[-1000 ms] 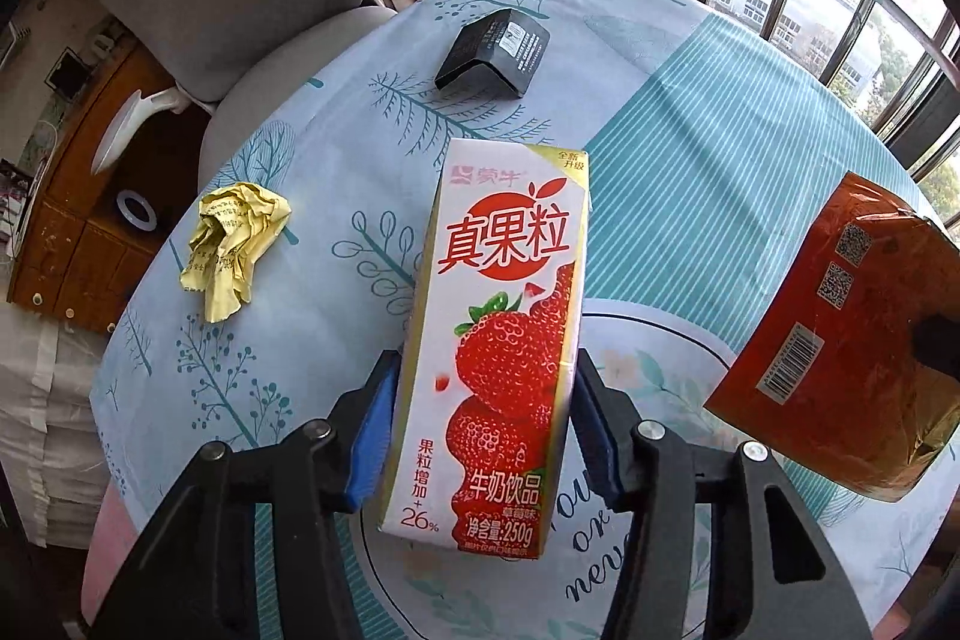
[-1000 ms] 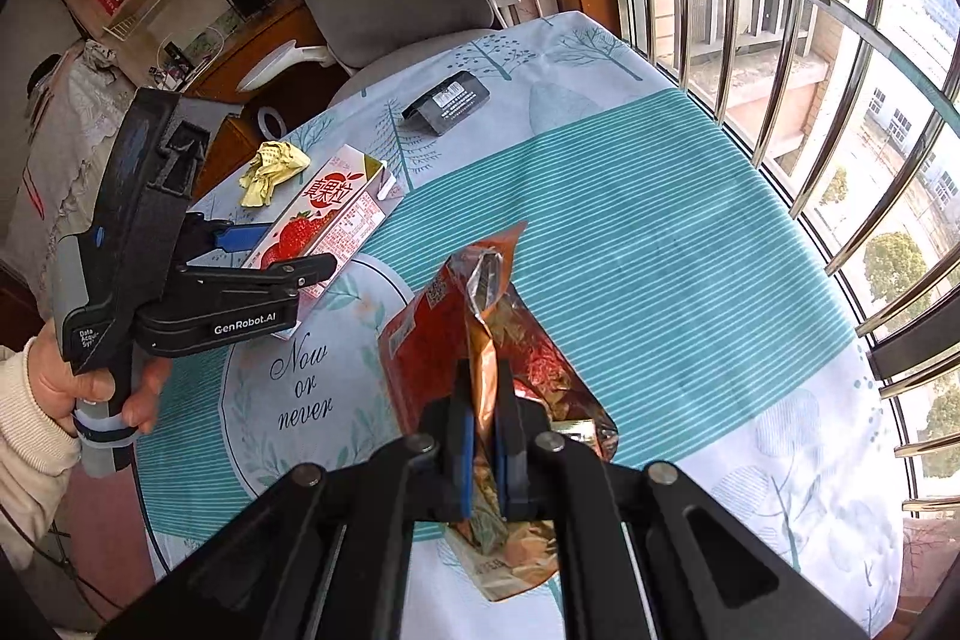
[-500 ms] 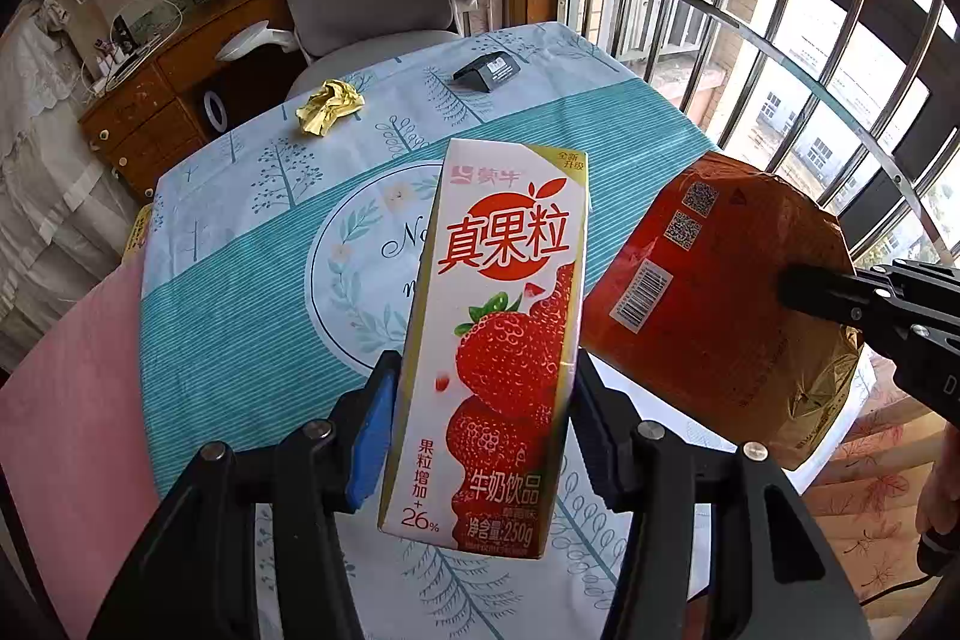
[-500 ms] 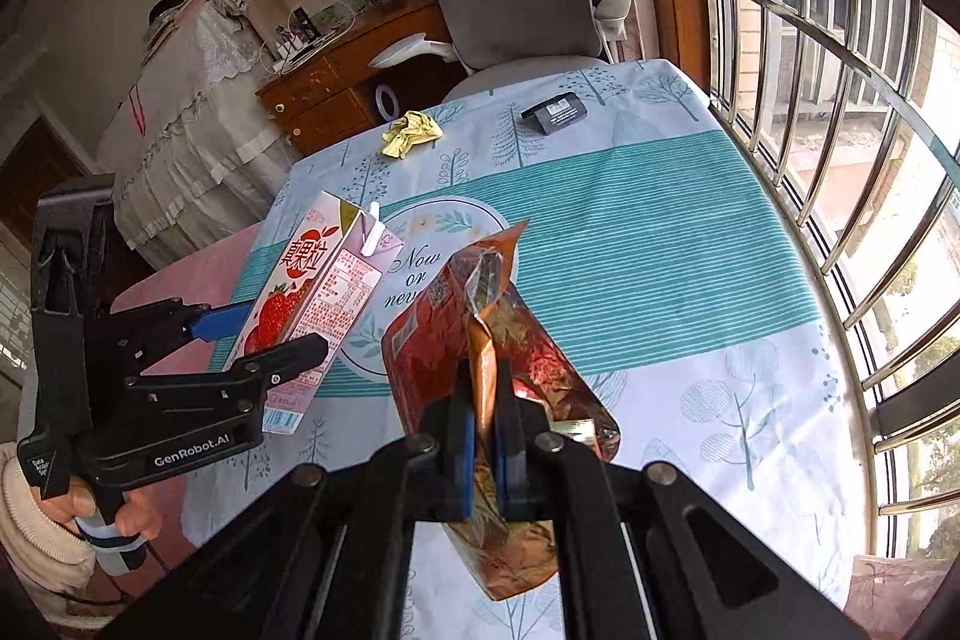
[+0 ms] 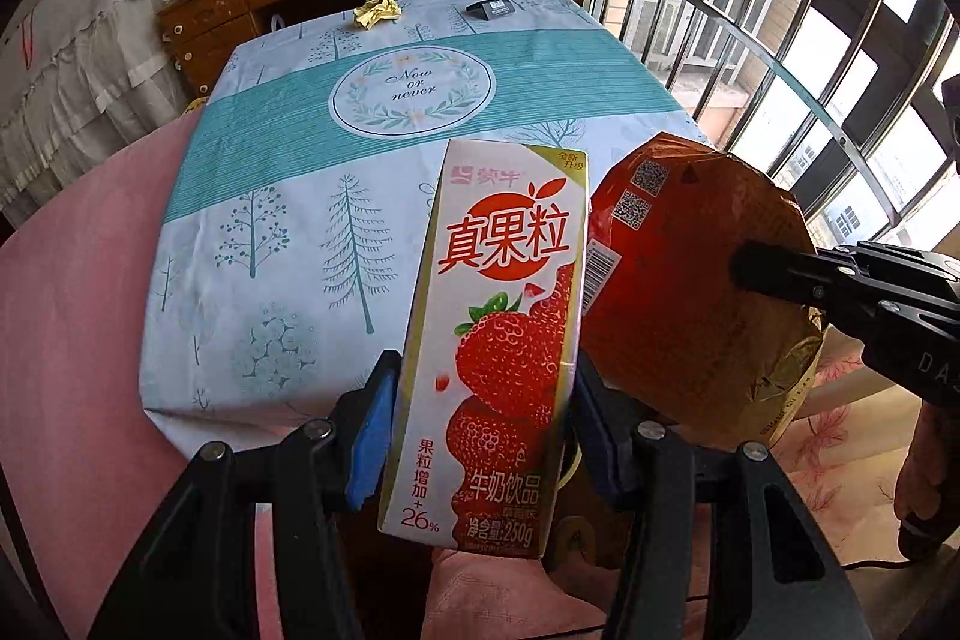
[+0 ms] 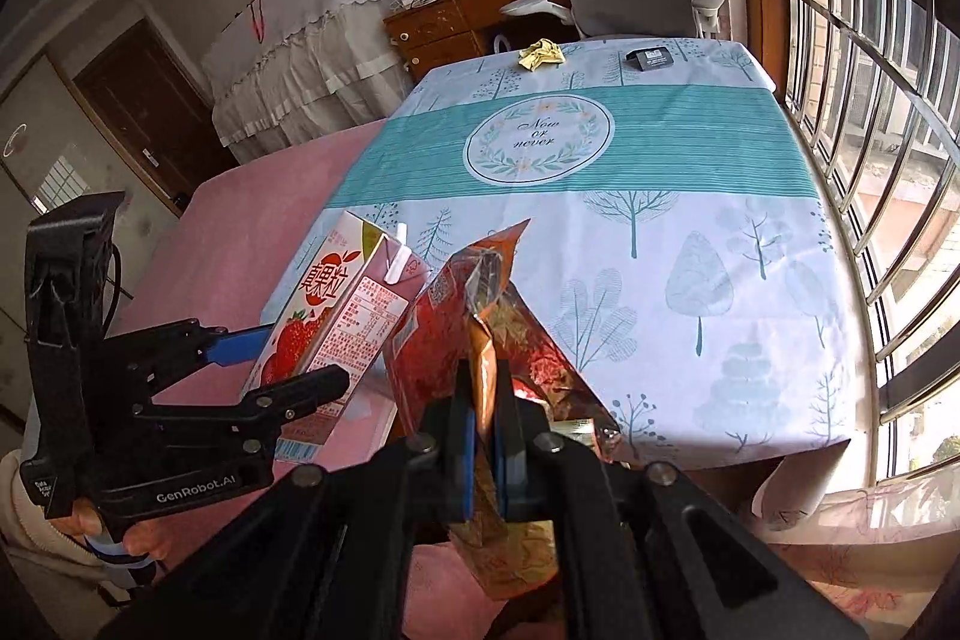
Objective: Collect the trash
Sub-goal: 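Carry the snack bag and milk carton over the bin and open both grippers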
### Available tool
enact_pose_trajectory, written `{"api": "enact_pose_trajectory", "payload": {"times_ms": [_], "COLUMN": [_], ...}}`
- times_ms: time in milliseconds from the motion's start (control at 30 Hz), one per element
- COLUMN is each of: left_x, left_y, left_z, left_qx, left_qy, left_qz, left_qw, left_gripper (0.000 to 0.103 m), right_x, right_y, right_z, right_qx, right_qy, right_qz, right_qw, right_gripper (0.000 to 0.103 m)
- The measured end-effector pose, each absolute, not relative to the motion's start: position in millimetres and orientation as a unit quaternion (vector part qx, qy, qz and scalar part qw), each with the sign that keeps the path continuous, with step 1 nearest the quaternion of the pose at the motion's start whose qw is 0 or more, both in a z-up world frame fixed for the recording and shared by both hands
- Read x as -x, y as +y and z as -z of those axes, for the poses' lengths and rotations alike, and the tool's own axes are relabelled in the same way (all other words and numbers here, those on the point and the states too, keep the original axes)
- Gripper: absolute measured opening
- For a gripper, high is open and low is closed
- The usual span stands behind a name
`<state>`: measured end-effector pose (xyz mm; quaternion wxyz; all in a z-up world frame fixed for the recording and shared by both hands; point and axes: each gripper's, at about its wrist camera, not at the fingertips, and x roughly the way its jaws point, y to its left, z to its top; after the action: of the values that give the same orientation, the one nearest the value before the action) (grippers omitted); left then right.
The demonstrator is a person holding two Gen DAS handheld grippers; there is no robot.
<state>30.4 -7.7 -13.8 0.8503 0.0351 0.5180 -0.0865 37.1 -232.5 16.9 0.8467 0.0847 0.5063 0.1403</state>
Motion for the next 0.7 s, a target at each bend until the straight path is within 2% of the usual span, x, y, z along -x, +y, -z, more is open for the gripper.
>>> {"api": "enact_pose_trajectory", "payload": {"times_ms": [200, 400, 700], "left_x": [16.1, 33.9, 16.2], "left_y": [-12.9, -13.0, -20.8], "left_z": [40.0, 89.0, 250.6], "left_qx": [-0.060, -0.055, -0.050], "left_qy": [0.548, 0.577, 0.604], "left_qz": [0.099, 0.126, 0.140], "left_qw": [0.828, 0.805, 0.783], "left_gripper": [0.052, 0.052, 0.053], "right_x": [-1.7, 22.9, 27.6], "right_y": [-231.6, -225.7, -233.0], "right_z": [12.6, 68.0, 239.5], "right_qx": [-0.115, -0.121, -0.151], "right_qy": [0.539, 0.584, 0.628], "right_qz": [-0.117, -0.056, 0.048], "right_qw": [0.826, 0.800, 0.762], "right_gripper": [0.004, 0.004, 0.004]}}
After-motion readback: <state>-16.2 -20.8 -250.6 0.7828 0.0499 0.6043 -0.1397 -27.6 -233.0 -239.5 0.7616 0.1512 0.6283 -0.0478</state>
